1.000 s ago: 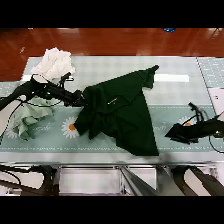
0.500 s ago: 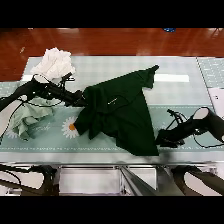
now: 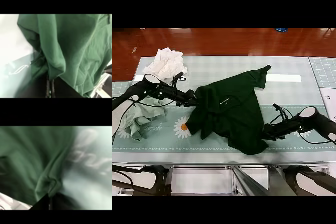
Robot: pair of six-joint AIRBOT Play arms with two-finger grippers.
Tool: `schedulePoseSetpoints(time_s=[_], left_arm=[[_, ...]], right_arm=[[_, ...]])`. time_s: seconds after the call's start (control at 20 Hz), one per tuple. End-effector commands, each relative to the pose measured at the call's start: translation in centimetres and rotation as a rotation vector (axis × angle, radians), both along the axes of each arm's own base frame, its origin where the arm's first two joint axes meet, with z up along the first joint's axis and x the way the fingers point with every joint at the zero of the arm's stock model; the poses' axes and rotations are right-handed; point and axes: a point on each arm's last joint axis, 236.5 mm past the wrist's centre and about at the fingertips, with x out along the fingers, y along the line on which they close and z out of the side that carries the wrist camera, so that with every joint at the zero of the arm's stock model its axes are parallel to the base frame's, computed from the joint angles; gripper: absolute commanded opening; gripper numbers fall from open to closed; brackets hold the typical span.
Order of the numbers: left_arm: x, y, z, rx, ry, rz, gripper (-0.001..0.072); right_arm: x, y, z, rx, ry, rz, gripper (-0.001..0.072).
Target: Fold the shirts.
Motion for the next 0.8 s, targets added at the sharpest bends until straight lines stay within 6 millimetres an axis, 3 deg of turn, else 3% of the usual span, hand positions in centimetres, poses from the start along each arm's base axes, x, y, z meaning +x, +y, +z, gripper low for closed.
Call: schedulePoseSetpoints(time_s=[0.0,0.15,0.2,0.35,0.55,0.65,0.75], left_arm=[[0.8,1.7,1.1,-0.003,-0.023,0.044,0.0024],[0.4,2.8,2.8,-0.023,-0.046,0.025,0.0024],[0.4,3.2,3.5,-0.026,-0.064,0.022,0.0024],[0.6,3.3,6.2,-0.022,-0.136,0.025,0.0024],[-1.9,0.5,9.6,-0.032,-0.218,-0.044,0.0024],[-4.6,-1.0,9.7,-0.033,-0.206,-0.073,0.0024],[-7.3,-2.1,8.7,-0.027,-0.169,-0.066,0.0024]], right_arm=[[2.4,-0.9,2.4,0.051,-0.109,-0.057,0.0020],[5.2,-6.9,3.5,-0.080,-0.185,-0.133,0.0020],[6.8,-9.2,4.3,-0.126,-0.212,-0.182,0.0020],[13.3,-13.5,8.8,-0.175,-0.392,-0.270,0.0020],[21.6,-17.0,12.1,-0.198,-0.467,-0.291,0.0020],[25.8,-18.3,12.8,-0.189,-0.483,-0.317,0.0020],[29.6,-18.3,13.0,-0.151,-0.510,-0.317,0.0020]])
